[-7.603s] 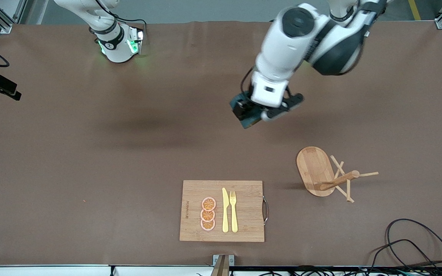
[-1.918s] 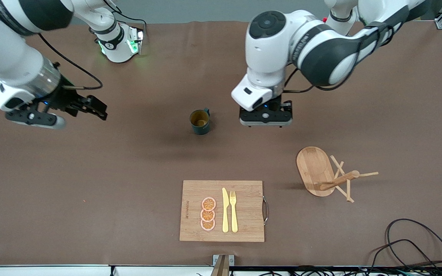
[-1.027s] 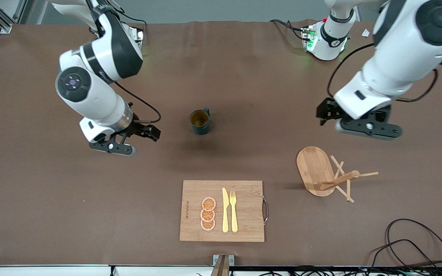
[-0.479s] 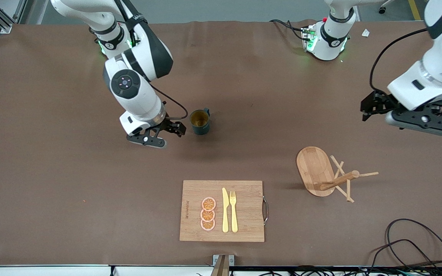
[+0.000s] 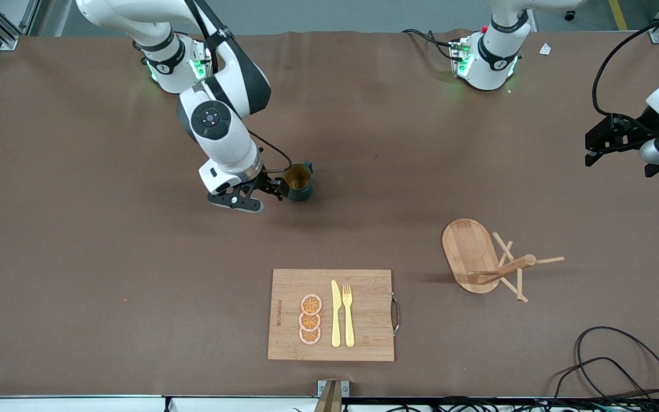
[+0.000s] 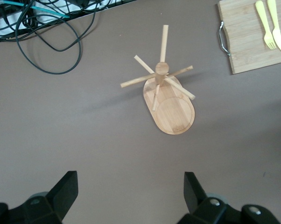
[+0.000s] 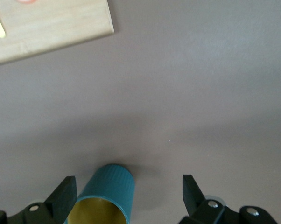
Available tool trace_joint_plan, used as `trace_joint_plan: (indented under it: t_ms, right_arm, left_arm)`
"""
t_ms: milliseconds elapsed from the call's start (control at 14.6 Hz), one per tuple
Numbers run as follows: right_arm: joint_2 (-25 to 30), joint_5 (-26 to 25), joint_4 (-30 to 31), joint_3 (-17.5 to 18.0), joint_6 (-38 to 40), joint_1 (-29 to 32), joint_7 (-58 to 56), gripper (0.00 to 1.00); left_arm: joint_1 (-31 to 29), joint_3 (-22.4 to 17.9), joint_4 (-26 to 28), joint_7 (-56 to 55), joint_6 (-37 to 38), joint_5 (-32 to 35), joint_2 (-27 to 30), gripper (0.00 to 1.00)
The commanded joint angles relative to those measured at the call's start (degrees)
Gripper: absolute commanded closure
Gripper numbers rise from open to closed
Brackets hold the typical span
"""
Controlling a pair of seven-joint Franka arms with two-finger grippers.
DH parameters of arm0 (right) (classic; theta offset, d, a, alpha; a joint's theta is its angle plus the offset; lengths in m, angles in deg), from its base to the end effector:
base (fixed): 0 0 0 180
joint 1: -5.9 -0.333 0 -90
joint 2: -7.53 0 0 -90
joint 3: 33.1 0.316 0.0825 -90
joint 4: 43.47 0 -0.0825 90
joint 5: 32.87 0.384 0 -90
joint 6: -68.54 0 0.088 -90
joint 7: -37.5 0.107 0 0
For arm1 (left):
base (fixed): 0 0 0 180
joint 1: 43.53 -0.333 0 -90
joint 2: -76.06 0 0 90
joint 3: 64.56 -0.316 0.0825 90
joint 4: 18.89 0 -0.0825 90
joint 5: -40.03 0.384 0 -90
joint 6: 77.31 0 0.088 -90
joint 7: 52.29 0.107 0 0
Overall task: Transfer cup from left to right arm and place
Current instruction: 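Lower the right gripper onto the mug while the left gripper withdraws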
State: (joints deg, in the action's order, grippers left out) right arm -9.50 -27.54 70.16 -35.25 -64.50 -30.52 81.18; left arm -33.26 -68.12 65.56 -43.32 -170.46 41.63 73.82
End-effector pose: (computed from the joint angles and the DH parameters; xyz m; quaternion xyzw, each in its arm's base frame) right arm 0.5018 0.3450 0.3203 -0.9931 0.1119 0.0020 0.0359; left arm 0.5692 -0.0649 0.6537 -0.9890 0.1362 -0.0561 0.0163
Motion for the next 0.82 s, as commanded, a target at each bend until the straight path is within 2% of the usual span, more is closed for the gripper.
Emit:
trace_joint_plan:
  t_ms: [0, 411, 616, 753]
  right_arm:
    - [3.5, 0.3, 5.0, -0.6, -1.6, -1.6, 2.0, 0.00]
    - [5.6, 0.2, 9.2, -0.6, -3.7, -3.8, 3.2, 0.00]
    - [4.9, 0.2, 10.3, -0.6, -8.3, -5.9, 5.6, 0.00]
    - [3.9, 0.2, 10.3, -0.6, -9.9, -6.8, 6.8, 0.00]
  left_arm:
    - [0.6, 1.4, 1.1, -0.9, 0.1, -1.7, 0.9, 0.00]
    - [0.0, 2.7, 1.1, -0.7, 0.0, -1.7, 0.7, 0.00]
    - [-9.1, 13.2, 1.0, -1.0, -0.3, -1.5, 0.5, 0.00]
    - [-11.0, 13.9, 1.0, -1.0, -0.5, -1.4, 0.4, 0.00]
